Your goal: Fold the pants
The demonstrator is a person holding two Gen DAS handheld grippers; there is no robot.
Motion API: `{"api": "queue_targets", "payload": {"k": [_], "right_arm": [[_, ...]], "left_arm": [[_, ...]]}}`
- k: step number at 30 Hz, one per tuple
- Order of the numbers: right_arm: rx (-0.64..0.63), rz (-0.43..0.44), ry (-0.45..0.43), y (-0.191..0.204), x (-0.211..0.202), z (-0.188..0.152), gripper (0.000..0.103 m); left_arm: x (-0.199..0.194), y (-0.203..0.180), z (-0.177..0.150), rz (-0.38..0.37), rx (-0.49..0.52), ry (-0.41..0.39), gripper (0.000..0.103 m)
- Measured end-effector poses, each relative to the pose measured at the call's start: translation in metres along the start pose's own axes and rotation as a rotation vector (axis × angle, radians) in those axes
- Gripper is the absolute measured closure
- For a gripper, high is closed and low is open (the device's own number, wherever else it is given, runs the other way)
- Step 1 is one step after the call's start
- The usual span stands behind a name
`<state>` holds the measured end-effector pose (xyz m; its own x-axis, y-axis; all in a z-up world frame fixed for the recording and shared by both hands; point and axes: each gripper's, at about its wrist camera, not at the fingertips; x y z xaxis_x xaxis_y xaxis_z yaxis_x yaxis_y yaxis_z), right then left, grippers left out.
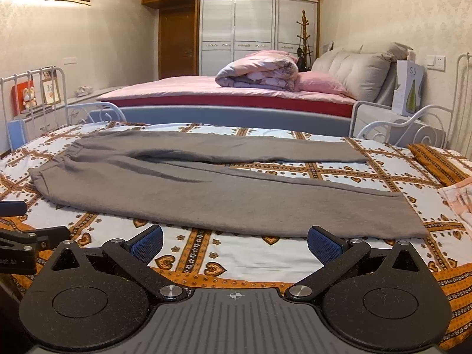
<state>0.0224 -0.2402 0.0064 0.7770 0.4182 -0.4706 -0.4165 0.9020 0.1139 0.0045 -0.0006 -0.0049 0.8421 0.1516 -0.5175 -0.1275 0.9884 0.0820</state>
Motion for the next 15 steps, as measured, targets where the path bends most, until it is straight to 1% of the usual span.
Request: {"api": "queue_targets", "payload": {"k": [3,6,10,13,15], "right_arm": [[0.015,0.026,0.0,-0.001,0.0,0.001,0.0],[0.016,0.026,-0.007,-0.001,-0.002,0.001,0.0],[0.021,0.028,-0.017,-0.002,-0.004,0.002,0.0],[0.058,0.089,-0.024,-0.006,-0.006,0.007,0.0],[0.068,0.141,-0.044,-0.009,-0.005,0.018,0.0]], "left_arm": [[0.001,0.001,0.0,-0.007,-0.01,0.015,0.006],[0.004,0.002,0.0,-0.001,-0.024,0.043,0.006],[0.004,0.008,0.003,-0.003,-0.056,0.059,0.006],[0.012,0.021,0.015,-0.019,-0.049,0.073,0.006],[0.02,0.035,0.027,0.014,-0.062,0.064,0.006]]}}
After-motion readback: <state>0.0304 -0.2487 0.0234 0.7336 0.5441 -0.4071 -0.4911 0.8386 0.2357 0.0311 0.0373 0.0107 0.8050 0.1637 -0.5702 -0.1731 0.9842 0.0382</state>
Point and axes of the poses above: each gripper's, at about its wrist camera, not at the fingertips, and x roughly the way its jaws point, y to its left, z to its top, and after that the axes turned 10 degrees about z, right-handed
